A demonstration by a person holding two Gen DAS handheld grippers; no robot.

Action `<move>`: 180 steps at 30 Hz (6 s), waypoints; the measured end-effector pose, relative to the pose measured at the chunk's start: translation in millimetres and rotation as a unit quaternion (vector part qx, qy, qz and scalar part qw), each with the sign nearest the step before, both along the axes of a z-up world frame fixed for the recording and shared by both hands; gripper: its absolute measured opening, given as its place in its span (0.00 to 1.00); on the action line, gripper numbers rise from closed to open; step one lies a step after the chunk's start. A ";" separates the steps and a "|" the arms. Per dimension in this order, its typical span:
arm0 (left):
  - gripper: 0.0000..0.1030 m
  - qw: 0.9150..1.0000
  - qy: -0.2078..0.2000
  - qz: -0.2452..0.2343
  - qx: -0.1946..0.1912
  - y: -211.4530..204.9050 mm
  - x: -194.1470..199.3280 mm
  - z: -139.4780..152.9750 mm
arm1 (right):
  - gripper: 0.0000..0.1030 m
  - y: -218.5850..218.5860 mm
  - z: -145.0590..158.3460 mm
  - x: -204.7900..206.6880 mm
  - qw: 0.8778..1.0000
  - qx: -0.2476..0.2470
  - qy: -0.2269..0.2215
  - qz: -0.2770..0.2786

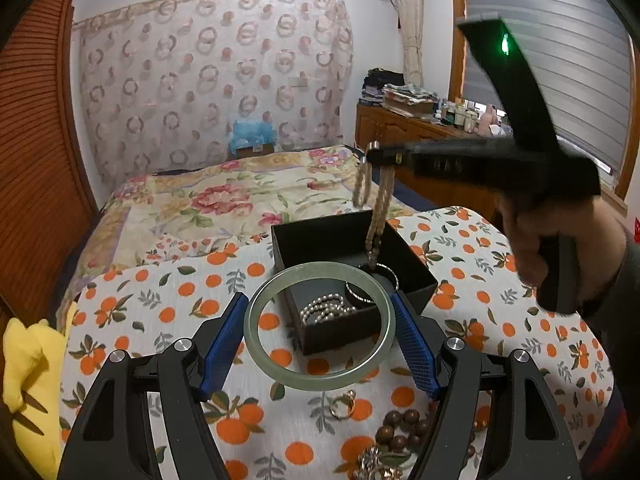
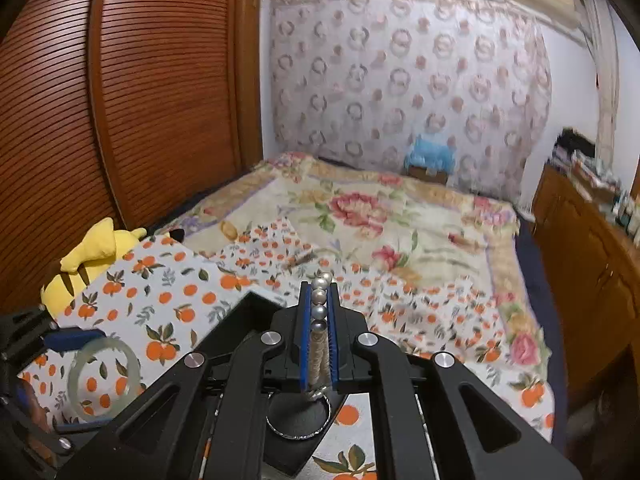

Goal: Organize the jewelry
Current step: 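Lower the jade bangle into the black box and open the left tool, then move both tools back toward the remaining bead bracelets on the bed, then grasp the silver hairpin chain with the left tool while the right grasps the red cord bracelet, then carry both items into the black box and open both tools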

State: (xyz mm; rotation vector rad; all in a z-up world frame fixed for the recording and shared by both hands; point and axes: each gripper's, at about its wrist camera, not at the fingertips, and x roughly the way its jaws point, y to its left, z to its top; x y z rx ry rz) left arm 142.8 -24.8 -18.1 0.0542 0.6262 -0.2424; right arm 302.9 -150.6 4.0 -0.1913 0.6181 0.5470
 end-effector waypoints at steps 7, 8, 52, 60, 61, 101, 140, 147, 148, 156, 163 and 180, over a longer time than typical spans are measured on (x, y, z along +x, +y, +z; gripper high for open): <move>0.67 1.000 0.004 -0.002 0.009 -7.7 15.0 -0.2 | 0.08 -3.6 -28.4 3.6 1.000 -0.012 0.018 -0.005; 0.67 1.000 0.005 -0.002 0.009 -8.7 17.6 -0.8 | 0.08 -5.0 -30.5 3.2 1.000 -0.011 0.020 -0.005; 0.67 0.997 0.041 0.004 0.058 -43.3 81.0 -26.1 | 0.19 -70.6 -41.4 -51.8 0.999 0.019 0.038 -0.008; 0.74 0.998 0.030 -0.001 0.050 -42.3 65.5 -19.6 | 0.19 -79.6 -46.0 -68.6 0.999 0.024 0.037 -0.010; 0.74 0.998 0.028 -0.003 0.049 -41.6 61.1 -18.0 | 0.19 -81.0 -46.6 -72.2 0.999 0.025 0.038 -0.009; 0.74 0.996 0.087 0.005 -0.015 20.3 -85.0 -69.5 | 0.30 -51.5 -113.0 -154.0 0.992 -0.048 0.109 0.043; 0.09 0.999 0.047 0.014 -0.024 15.4 -95.5 -45.9 | 0.29 -47.9 -113.8 -155.7 0.992 -0.061 0.100 0.040; 0.08 0.999 0.026 0.038 -0.021 29.3 -97.0 -38.9 | 0.29 -46.8 -113.9 -156.5 0.992 -0.065 0.098 0.040; 0.08 0.999 0.023 0.041 -0.022 31.1 -97.6 -37.4 | 0.29 -47.0 -113.9 -156.3 0.992 -0.064 0.099 0.040; 0.07 0.998 0.009 0.048 -0.031 34.4 -100.5 -32.2 | 0.06 -48.4 -108.6 -153.0 0.993 -0.074 0.087 0.033; 0.07 0.999 -0.013 0.041 -0.031 29.5 -102.8 -19.6 | 0.06 -47.9 -76.3 -155.9 0.997 -0.054 0.054 0.034; 0.07 0.998 -0.025 0.048 -0.037 38.1 -95.6 -16.0 | 0.06 -41.0 -22.7 -152.2 0.999 -0.020 0.012 0.049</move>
